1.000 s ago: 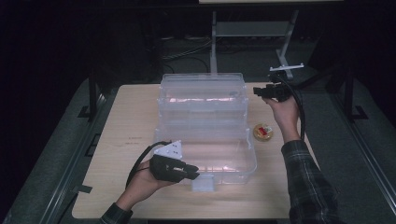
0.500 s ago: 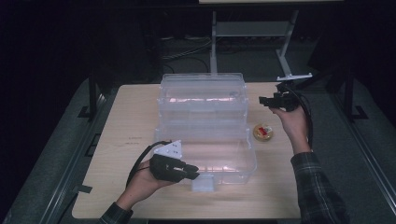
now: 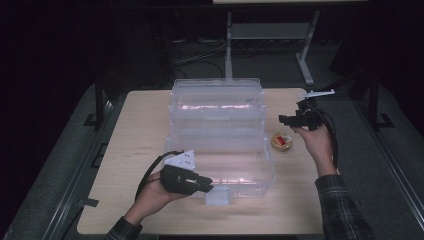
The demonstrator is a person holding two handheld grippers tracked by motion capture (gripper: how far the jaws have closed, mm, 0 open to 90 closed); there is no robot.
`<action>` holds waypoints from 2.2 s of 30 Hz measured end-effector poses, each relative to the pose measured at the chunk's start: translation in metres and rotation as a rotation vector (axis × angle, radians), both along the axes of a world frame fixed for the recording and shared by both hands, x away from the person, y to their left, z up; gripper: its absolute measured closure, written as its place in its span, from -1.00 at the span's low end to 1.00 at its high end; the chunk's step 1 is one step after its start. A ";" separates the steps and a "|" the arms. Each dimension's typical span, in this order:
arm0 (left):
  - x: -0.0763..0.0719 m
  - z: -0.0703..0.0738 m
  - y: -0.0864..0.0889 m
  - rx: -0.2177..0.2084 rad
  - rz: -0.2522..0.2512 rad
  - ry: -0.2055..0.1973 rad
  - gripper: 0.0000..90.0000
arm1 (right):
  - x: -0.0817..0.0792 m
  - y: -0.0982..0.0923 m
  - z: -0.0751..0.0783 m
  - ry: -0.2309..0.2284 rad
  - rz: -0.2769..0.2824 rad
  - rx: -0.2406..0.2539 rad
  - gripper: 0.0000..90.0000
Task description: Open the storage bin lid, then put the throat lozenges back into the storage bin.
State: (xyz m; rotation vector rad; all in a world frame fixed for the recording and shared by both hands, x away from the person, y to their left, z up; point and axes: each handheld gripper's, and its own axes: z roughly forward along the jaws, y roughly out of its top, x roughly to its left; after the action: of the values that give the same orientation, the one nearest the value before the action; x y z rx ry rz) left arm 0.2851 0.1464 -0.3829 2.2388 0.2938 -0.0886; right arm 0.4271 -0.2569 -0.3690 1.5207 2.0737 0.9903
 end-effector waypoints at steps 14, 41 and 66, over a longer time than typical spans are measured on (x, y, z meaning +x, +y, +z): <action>0.001 -0.001 0.000 -0.009 0.002 0.008 0.69 | -0.012 -0.005 -0.023 0.019 0.015 -0.007 -0.61; 0.000 -0.002 0.001 -0.016 0.002 0.010 0.69 | -0.012 0.007 -0.063 0.051 0.059 -0.029 -0.79; 0.001 -0.002 0.001 -0.018 0.000 0.011 0.69 | -0.003 0.012 -0.095 0.107 0.081 -0.080 -0.70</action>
State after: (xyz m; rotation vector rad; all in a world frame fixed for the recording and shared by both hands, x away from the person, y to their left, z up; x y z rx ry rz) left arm 0.2859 0.1474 -0.3848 2.2211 0.2981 -0.1029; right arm 0.4236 -0.2453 -0.4645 1.4900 2.2369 0.8597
